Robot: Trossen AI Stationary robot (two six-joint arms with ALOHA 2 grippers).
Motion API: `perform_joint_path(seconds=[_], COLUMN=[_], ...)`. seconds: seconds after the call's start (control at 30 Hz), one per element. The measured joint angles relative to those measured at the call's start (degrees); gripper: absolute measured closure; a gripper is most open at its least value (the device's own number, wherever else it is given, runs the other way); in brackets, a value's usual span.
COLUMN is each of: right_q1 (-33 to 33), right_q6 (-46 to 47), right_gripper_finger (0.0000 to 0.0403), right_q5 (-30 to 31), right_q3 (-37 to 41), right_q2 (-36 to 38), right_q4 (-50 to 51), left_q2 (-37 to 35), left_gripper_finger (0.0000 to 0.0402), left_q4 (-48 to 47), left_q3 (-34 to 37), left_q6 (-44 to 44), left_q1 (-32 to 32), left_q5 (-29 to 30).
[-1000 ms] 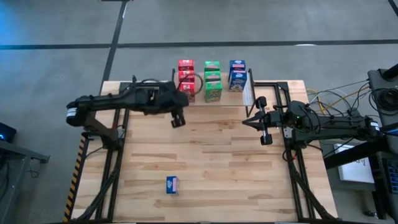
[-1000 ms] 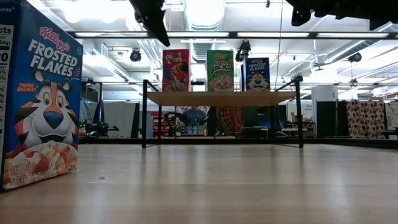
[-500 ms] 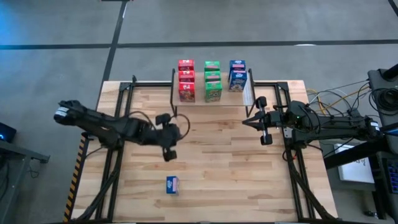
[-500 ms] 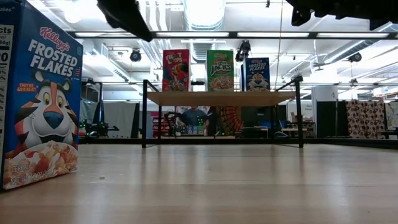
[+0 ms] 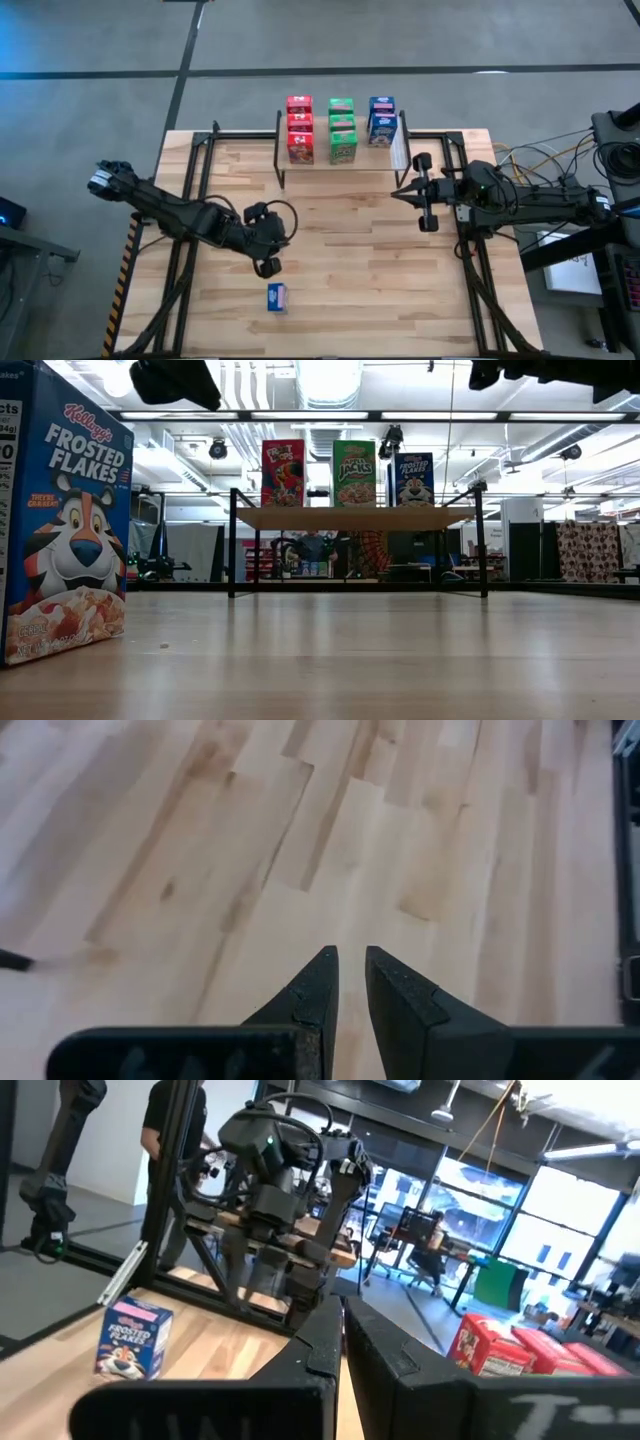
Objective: Stack cereal on shelf
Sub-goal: Put the blue cereal box on the shelf
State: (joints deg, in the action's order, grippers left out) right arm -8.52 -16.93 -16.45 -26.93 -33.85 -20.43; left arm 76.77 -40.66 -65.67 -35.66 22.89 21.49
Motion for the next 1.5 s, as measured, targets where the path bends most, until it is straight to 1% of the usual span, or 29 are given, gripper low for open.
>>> perform_joint_path(seconds=[0.13, 0.27, 0.37, 0.47, 0.63, 0.83, 0.97, 1.13, 1.2, 1.27, 1.4, 1.5], right_q1=[-0.02, -0.02, 0.03, 0.03, 0.03, 2.44, 5.17, 8.56, 9.95, 11.51, 14.73, 17.18], right_q6=[-1.67, 1.41, 4.20, 6.40, 8.25, 9.64, 9.88, 10.97, 11.03, 11.51, 12.50, 12.50], right_gripper_finger=[0.0394, 0.0394, 0.0394, 0.0394, 0.0394, 0.0394, 0.0394, 0.0394, 0.0394, 0.0394, 0.0394, 0.0394], right_q5=[0.00, 0.00, -0.02, -0.02, -0.09, -0.40, -0.53, -0.52, -0.53, -0.52, -0.52, -0.50], right_q3=[-0.36, -1.44, -3.63, -5.96, -10.13, -15.94, -19.89, -24.64, -26.62, -28.85, -32.90, -35.93], right_q2=[0.00, -0.55, -2.65, -6.64, -15.70, -26.76, -32.69, -38.59, -40.48, -42.49, -46.25, -48.96], right_q4=[0.05, 0.79, 2.83, 4.04, 4.04, 4.00, 3.98, 4.49, 6.25, 7.91, 10.94, 13.34], left_q2=[0.00, 0.00, 0.00, 0.00, 0.00, 0.00, 0.00, 0.00, 0.00, 0.00, 0.00, 0.00], left_gripper_finger=[0.0365, 0.0365, 0.0365, 0.0365, 0.0365, 0.0365, 0.0365, 0.0365, 0.0365, 0.0365, 0.0365, 0.0365], left_q4=[-0.24, -0.50, -1.16, -1.16, -1.11, -0.92, -0.98, -0.96, -0.94, -0.87, -0.26, 0.22], left_q3=[0.13, 0.15, 0.51, 1.65, 4.75, 6.92, 8.04, 8.22, 8.24, 8.24, 8.24, 8.24], left_q6=[-2.87, -1.98, -0.12, 0.57, 0.47, 2.65, 3.60, 2.62, 1.57, 0.13, -4.21, -6.98], left_q1=[1.94, 4.00, 6.19, 8.94, 13.14, 15.04, 15.09, 15.09, 15.20, 15.26, 15.68, 16.79], left_q5=[-0.02, 0.11, 1.77, 6.28, 14.28, 20.59, 22.92, 23.04, 22.60, 19.62, 10.77, 6.60])
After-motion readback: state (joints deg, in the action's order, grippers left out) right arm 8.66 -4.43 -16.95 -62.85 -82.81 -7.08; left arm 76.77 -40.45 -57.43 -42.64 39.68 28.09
